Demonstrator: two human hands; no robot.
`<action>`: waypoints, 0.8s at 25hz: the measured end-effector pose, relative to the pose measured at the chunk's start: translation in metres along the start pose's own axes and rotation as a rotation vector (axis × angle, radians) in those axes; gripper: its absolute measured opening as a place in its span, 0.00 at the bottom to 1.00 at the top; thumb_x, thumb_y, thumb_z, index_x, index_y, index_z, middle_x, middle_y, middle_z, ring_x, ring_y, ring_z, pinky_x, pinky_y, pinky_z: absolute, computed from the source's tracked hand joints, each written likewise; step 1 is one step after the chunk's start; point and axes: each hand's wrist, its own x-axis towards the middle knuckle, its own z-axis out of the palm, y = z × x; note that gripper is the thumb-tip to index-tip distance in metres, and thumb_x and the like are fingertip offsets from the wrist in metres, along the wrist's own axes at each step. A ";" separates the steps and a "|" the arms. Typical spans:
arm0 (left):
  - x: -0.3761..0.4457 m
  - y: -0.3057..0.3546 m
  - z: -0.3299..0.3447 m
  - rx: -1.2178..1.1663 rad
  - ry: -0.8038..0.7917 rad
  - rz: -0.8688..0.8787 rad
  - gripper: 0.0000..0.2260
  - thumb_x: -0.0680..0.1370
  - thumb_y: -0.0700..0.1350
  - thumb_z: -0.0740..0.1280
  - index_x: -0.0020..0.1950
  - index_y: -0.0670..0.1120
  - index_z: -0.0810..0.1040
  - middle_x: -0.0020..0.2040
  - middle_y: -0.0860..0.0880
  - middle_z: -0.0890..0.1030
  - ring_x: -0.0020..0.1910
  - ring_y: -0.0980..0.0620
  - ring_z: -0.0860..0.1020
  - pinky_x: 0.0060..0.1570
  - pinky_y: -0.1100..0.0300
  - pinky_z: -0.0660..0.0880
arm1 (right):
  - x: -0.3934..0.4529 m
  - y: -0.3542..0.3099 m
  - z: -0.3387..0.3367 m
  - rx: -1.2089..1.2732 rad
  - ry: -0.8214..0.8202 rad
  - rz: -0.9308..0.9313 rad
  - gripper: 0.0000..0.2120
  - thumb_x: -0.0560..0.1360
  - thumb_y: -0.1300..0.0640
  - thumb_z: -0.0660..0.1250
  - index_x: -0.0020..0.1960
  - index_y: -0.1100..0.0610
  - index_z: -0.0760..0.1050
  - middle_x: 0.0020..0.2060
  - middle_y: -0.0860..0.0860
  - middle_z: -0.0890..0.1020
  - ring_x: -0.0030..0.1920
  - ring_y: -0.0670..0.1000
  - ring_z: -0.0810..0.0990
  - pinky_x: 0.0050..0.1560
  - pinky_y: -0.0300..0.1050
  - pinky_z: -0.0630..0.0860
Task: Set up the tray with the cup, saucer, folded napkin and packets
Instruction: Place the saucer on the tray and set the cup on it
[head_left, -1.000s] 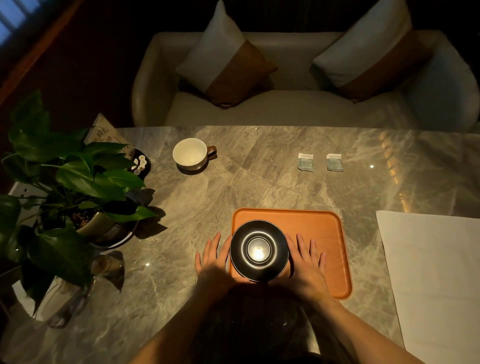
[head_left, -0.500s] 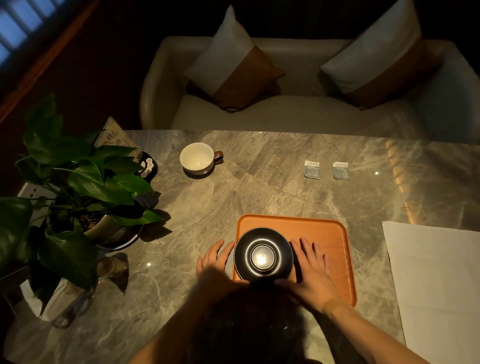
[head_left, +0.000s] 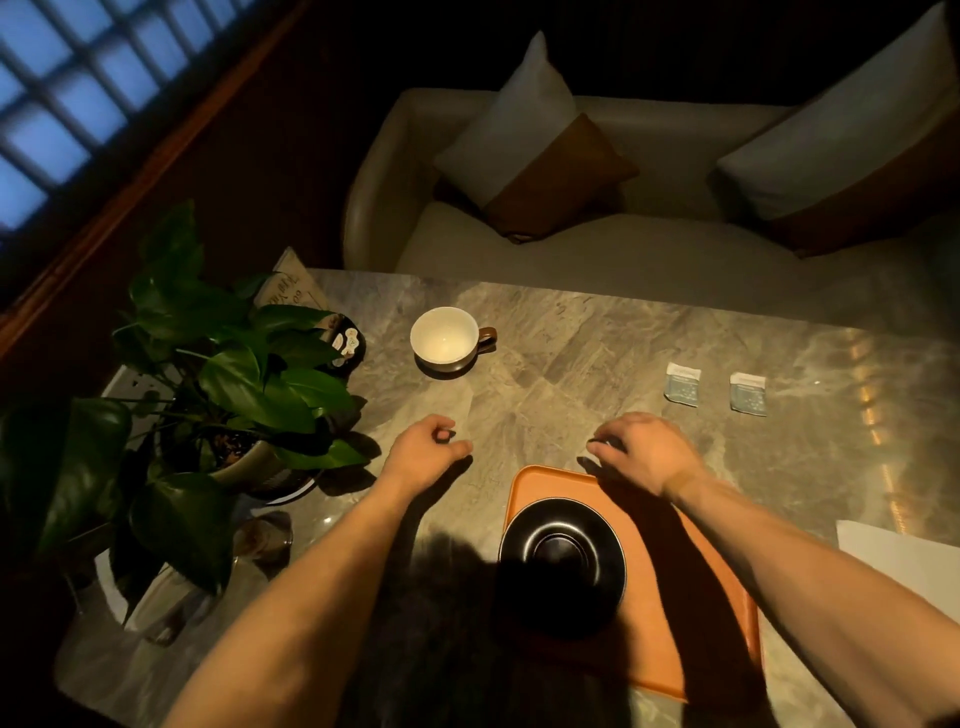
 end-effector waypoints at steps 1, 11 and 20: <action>0.008 0.006 -0.005 -0.028 0.012 -0.015 0.25 0.72 0.51 0.76 0.67 0.47 0.75 0.55 0.49 0.79 0.53 0.49 0.79 0.59 0.52 0.76 | 0.013 -0.005 -0.007 -0.014 0.007 -0.023 0.17 0.77 0.40 0.61 0.56 0.48 0.80 0.55 0.52 0.83 0.58 0.55 0.79 0.58 0.50 0.75; 0.072 0.032 -0.045 0.092 0.239 0.060 0.47 0.66 0.55 0.80 0.78 0.54 0.58 0.74 0.45 0.64 0.74 0.41 0.59 0.71 0.43 0.62 | 0.127 -0.046 -0.034 -0.034 -0.030 -0.087 0.22 0.78 0.43 0.64 0.71 0.47 0.69 0.65 0.52 0.79 0.66 0.56 0.75 0.66 0.57 0.70; 0.115 0.042 -0.057 0.217 0.152 0.041 0.49 0.63 0.56 0.81 0.78 0.53 0.57 0.76 0.44 0.60 0.75 0.39 0.56 0.73 0.39 0.59 | 0.193 -0.077 -0.018 0.111 -0.014 -0.091 0.25 0.77 0.43 0.65 0.73 0.44 0.66 0.70 0.50 0.74 0.71 0.56 0.68 0.71 0.59 0.64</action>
